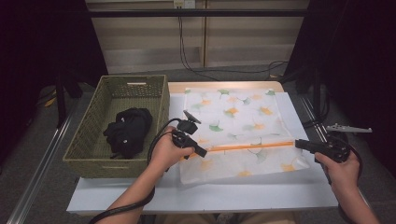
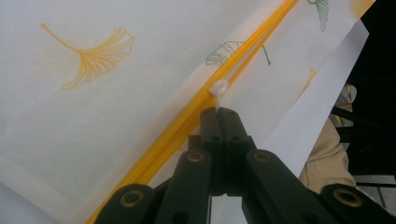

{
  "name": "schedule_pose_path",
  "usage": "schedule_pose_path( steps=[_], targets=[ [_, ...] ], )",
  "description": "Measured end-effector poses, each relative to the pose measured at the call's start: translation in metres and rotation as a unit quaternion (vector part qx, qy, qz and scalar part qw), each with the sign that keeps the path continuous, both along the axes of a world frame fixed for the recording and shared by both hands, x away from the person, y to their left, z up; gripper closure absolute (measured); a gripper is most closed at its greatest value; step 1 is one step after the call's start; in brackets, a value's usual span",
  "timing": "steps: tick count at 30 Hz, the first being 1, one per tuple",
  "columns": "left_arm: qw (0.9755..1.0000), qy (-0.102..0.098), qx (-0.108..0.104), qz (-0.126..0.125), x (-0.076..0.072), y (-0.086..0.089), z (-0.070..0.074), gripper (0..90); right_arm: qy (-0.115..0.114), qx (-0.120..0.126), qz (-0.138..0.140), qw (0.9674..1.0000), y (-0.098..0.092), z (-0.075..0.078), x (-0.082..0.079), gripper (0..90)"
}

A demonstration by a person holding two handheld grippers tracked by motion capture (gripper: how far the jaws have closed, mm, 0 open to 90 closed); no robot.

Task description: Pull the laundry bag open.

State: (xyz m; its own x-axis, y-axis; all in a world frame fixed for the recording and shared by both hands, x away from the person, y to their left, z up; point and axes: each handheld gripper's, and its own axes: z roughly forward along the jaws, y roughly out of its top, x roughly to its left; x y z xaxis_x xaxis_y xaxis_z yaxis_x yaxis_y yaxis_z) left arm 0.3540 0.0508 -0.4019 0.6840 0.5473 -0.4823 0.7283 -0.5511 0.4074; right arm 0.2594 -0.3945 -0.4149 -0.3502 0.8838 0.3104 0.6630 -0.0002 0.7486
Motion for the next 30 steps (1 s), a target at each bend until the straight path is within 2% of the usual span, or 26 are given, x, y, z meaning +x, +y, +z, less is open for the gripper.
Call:
schedule_pose_path(
  steps=[1, 3, 8, 10, 11, 13, 15, 16, 17, 19, 20, 21, 23, 26, 28, 29, 30],
  targets=[
    [0.9999, -0.002, 0.007, -0.008, 0.001, 0.002, 0.001, 90.0, -0.001, -0.002, -0.001, 1.0, 0.0, 0.0, 0.0, 86.4],
    [1.0, 0.0, -0.001, -0.005, 0.002, 0.003, 0.002, 90.0, -0.003, -0.001, -0.001, 1.0, 0.0, 0.001, 0.0, 86.4],
    [0.9999, -0.002, 0.008, -0.009, 0.002, 0.005, 0.004, 90.0, -0.002, -0.002, 0.001, 1.0, 0.001, 0.001, 0.0, 86.4],
    [1.0, -0.002, 0.007, 0.0, 0.001, 0.005, 0.003, 90.0, -0.002, -0.004, 0.0, 1.0, 0.001, 0.001, 0.0, 86.4],
    [0.9999, -0.003, 0.006, -0.008, 0.003, 0.007, 0.003, 90.0, -0.003, -0.007, -0.001, 1.0, 0.001, 0.001, 0.0, 86.4],
    [0.9999, 0.0, 0.001, 0.01, 0.001, 0.007, 0.004, 90.0, -0.001, -0.001, -0.001, 1.0, 0.0, 0.001, 0.0, 86.4],
    [1.0, -0.002, 0.009, -0.001, 0.003, 0.011, 0.005, 90.0, 0.0, -0.004, -0.001, 1.0, 0.0, 0.0, -0.001, 86.4],
    [0.9999, -0.001, 0.006, 0.01, 0.002, 0.011, 0.006, 90.0, 0.0, -0.005, -0.002, 1.0, 0.0, 0.0, -0.001, 86.4],
    [0.9999, 0.001, 0.003, 0.01, 0.002, 0.012, 0.006, 90.0, 0.0, -0.004, -0.002, 1.0, 0.0, 0.0, -0.001, 86.4],
    [0.9999, -0.003, 0.012, 0.003, 0.003, 0.015, 0.008, 90.0, 0.0, -0.004, -0.002, 1.0, 0.0, 0.0, -0.001, 86.4],
    [0.9999, 0.0, 0.006, 0.013, 0.002, 0.014, 0.009, 90.0, -0.001, -0.007, -0.003, 1.0, 0.001, 0.0, -0.001, 86.4],
    [0.9999, 0.0, 0.011, 0.005, 0.003, 0.016, 0.01, 90.0, -0.002, -0.008, -0.003, 1.0, 0.001, 0.0, -0.001, 86.4],
    [0.9999, 0.0, 0.003, 0.014, 0.002, 0.016, 0.011, 90.0, 0.0, -0.006, -0.003, 1.0, 0.001, 0.001, -0.001, 86.4],
    [0.9998, -0.003, 0.016, 0.006, 0.003, 0.019, 0.014, 90.0, -0.002, -0.007, -0.002, 1.0, 0.001, 0.001, -0.001, 86.4],
    [0.9998, -0.002, 0.016, 0.007, 0.004, 0.021, 0.016, 90.0, -0.004, -0.007, -0.003, 1.0, 0.0, 0.001, -0.001, 86.4],
    [0.9998, -0.002, 0.01, 0.015, 0.003, 0.021, 0.016, 90.0, -0.003, -0.007, -0.004, 1.0, 0.0, 0.001, -0.001, 86.4],
    [0.9998, -0.003, 0.021, 0.003, 0.004, 0.023, 0.017, 90.0, -0.003, -0.007, -0.004, 1.0, 0.0, 0.001, -0.001, 86.4]
  ],
)
